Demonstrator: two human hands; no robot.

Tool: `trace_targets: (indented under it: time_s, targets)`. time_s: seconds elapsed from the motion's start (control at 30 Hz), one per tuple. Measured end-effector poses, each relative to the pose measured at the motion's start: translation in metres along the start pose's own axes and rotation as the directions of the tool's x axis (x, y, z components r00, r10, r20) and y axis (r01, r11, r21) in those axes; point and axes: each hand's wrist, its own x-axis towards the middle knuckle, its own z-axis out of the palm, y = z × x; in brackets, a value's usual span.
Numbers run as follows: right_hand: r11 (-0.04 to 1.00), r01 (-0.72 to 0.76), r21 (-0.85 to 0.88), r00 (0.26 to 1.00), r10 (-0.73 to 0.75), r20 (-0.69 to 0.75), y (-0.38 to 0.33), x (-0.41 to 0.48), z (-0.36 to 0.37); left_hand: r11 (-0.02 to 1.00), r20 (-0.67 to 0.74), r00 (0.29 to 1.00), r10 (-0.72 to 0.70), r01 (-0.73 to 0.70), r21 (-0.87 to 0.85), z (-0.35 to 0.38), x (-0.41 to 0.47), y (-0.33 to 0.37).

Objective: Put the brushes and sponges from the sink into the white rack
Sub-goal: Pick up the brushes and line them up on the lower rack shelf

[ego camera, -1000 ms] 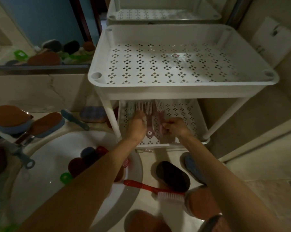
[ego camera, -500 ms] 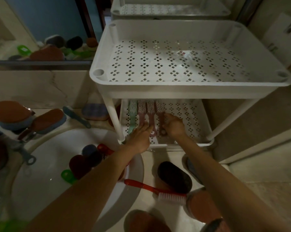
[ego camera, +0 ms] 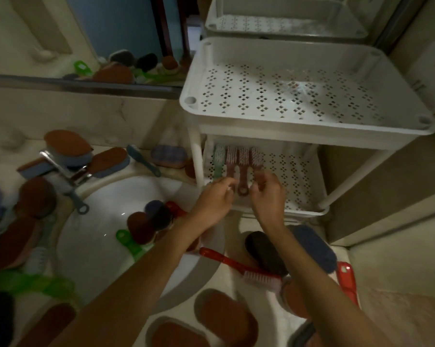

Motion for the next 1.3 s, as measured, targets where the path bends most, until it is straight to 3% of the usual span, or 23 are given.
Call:
trace_targets:
  time_s: [0.13, 0.27, 0.43, 0.57, 0.73, 0.9, 1.03, 1.2, 1.3]
  targets:
    - [0.975, 0.189, 0.114, 0.981, -0.192, 0.016, -0.045, -0.053, 0.026, 0.983, -0.216, 0.965, -0.149, 0.120, -0.140, -0.035, -0.047, -0.031]
    - [0.973, 0.128, 0.192, 0.934, -0.183, 0.306, -0.089, -0.087, 0.067, 0.926, -0.368, 0.865, -0.341, 0.243, -0.288, -0.074, -0.082, -0.089]
    - [0.987, 0.121, 0.102, 0.771, -0.158, 0.617, -0.139, -0.111, 0.132, 0.871, -0.380, 0.791, -0.479, 0.373, -0.320, -0.125, -0.107, -0.162]
    - [0.991, 0.121, -0.052, 0.636, -0.037, 0.771, -0.160, -0.120, 0.197, 0.848, -0.373, 0.765, -0.524, 0.428, -0.314, -0.171, -0.118, -0.221]
    - [0.988, -0.053, -0.142, 0.683, 0.139, 0.717, -0.177, -0.117, 0.278, 0.833, -0.374, 0.745, -0.552, 0.484, -0.267, -0.226, -0.122, -0.284]
    - [0.902, -0.430, -0.046, 0.662, 0.349, 0.663, -0.205, -0.106, 0.336, 0.810, -0.324, 0.749, -0.578, 0.480, -0.336, -0.264, -0.113, -0.327]
    - [0.893, -0.421, -0.158, 0.616, 0.410, 0.673, -0.224, -0.101, 0.358, 0.805, -0.306, 0.746, -0.591, 0.524, -0.277, -0.278, -0.102, -0.348]
    - [0.898, -0.291, -0.331, 0.605, 0.440, 0.664, -0.228, -0.094, 0.375, 0.834, -0.414, 0.755, -0.508, 0.552, -0.016, -0.288, -0.084, -0.371]
    - [0.885, -0.307, -0.349, 0.576, 0.465, 0.672, -0.227, -0.096, 0.379, 0.778, -0.325, 0.781, -0.533, 0.604, 0.175, -0.291, -0.070, -0.379]
